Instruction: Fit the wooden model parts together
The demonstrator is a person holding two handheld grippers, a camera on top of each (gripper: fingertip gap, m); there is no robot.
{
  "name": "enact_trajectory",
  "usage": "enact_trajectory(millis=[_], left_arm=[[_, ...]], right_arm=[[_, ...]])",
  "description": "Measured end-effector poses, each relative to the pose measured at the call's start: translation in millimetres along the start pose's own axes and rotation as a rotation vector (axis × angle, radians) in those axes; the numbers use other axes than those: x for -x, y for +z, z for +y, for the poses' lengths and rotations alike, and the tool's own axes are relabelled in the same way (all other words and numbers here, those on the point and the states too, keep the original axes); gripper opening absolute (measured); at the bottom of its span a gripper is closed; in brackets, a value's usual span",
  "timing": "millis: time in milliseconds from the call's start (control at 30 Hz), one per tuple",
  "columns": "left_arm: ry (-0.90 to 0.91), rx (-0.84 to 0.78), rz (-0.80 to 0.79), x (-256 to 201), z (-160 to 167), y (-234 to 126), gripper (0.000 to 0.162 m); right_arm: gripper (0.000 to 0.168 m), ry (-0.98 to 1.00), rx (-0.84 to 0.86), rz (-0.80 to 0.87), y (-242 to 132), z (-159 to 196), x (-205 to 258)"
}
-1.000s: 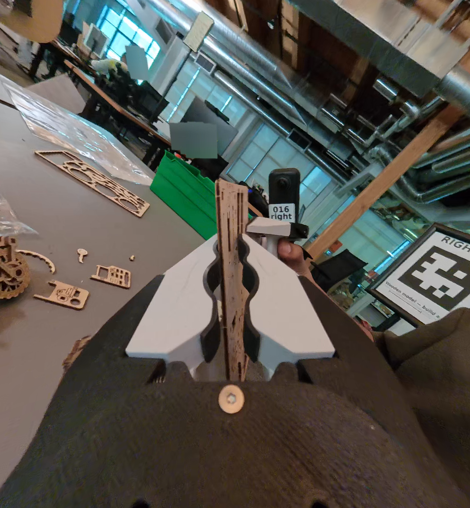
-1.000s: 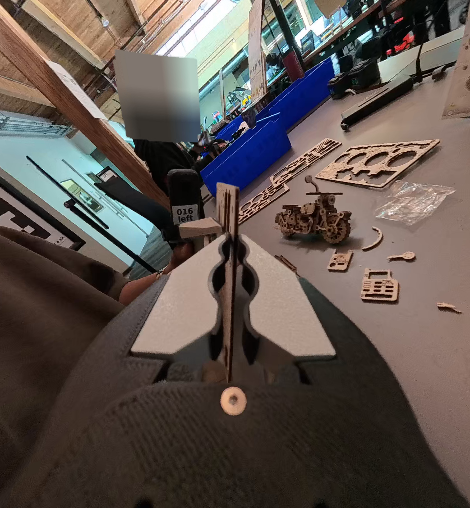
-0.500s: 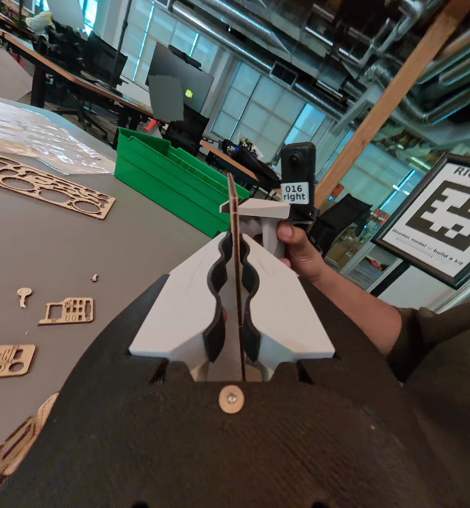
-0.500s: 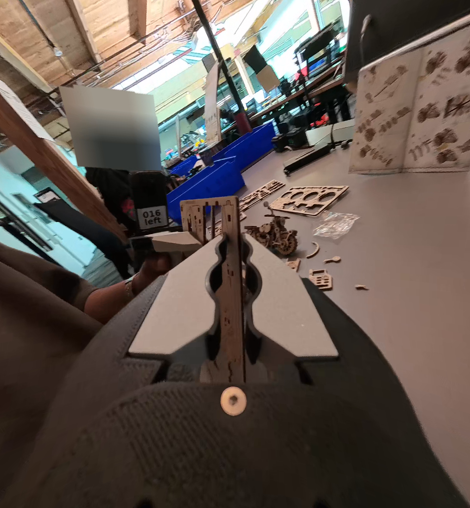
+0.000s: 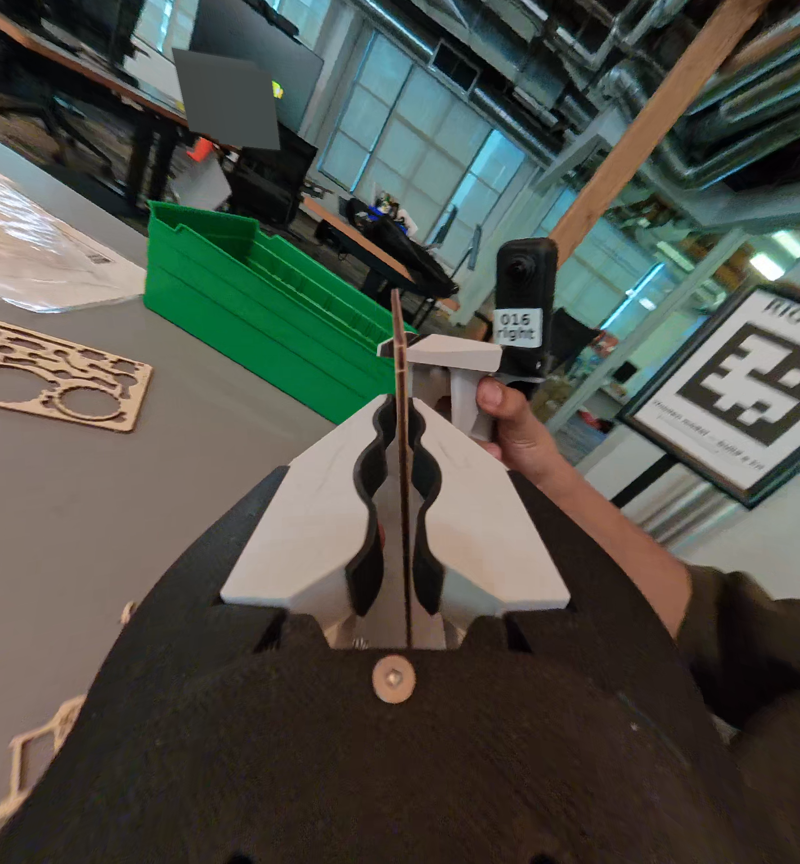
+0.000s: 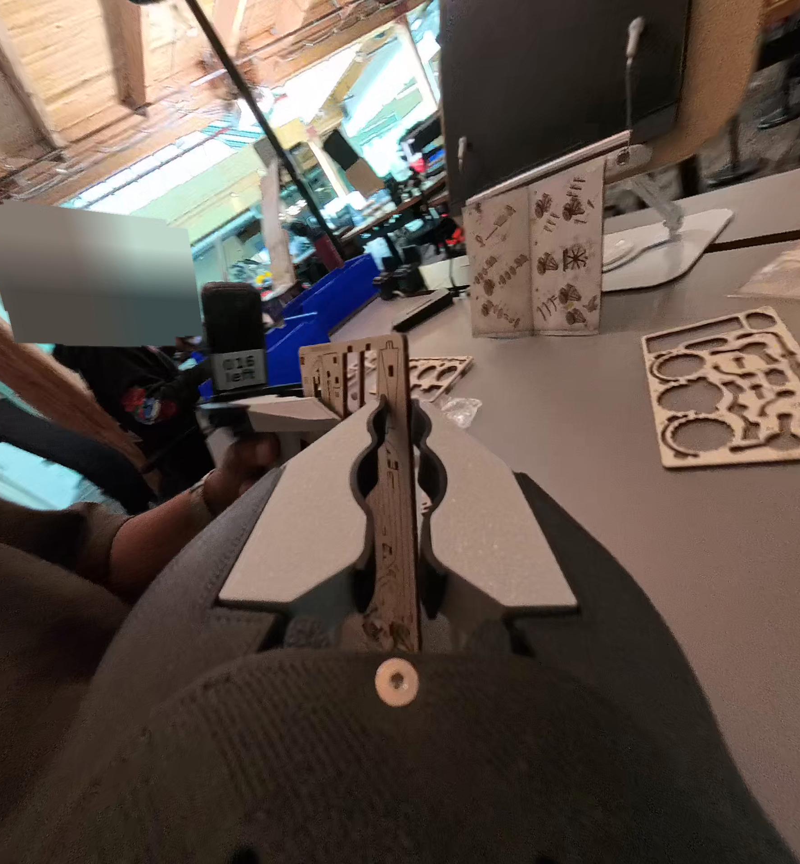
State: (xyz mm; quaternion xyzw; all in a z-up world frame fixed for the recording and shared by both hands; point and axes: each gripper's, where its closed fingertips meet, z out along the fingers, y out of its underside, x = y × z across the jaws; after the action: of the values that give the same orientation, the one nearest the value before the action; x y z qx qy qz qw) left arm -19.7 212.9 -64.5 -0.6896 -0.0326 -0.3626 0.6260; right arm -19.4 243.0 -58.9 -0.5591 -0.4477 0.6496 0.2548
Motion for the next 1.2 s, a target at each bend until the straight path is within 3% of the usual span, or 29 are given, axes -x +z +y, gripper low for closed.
enact_trajectory(millis=[133,200,300,400,533,667,767,800,1000,1200], left_arm=[[0.012,0.032,-0.038,26,2,13,0.002],[0.090,0.035,-0.119,42,1,13,0.033],[0.169,-0.027,-0.213,59,-18,3,0.058],[0.214,-0.072,-0.197,59,-30,-1,0.061],[0.160,0.020,-0.165,64,-5,11,0.067],[0.115,0.009,-0.067,58,3,12,0.034],[0.095,0.035,-0.008,54,3,8,0.015],[0.103,0.043,0.036,48,4,7,0.000],[0.013,0.037,0.101,42,5,5,0.000],[0.043,0.076,0.051,45,10,7,0.000]], right_arm=[[0.006,-0.055,0.065,-0.010,4,-1,-26],[0.005,-0.136,0.079,0.049,5,-1,-33],[0.000,-0.240,0.104,0.099,7,1,-34],[0.000,-0.274,0.090,0.068,11,1,-27],[0.000,-0.162,0.006,-0.018,18,2,-22],[0.000,0.006,-0.115,-0.114,19,-3,-19],[0.002,0.005,-0.111,-0.086,20,0,-26],[0.006,-0.014,-0.100,-0.059,21,2,-30],[0.007,0.007,-0.091,-0.093,21,6,-31],[0.008,-0.005,-0.078,-0.055,22,8,-36]])
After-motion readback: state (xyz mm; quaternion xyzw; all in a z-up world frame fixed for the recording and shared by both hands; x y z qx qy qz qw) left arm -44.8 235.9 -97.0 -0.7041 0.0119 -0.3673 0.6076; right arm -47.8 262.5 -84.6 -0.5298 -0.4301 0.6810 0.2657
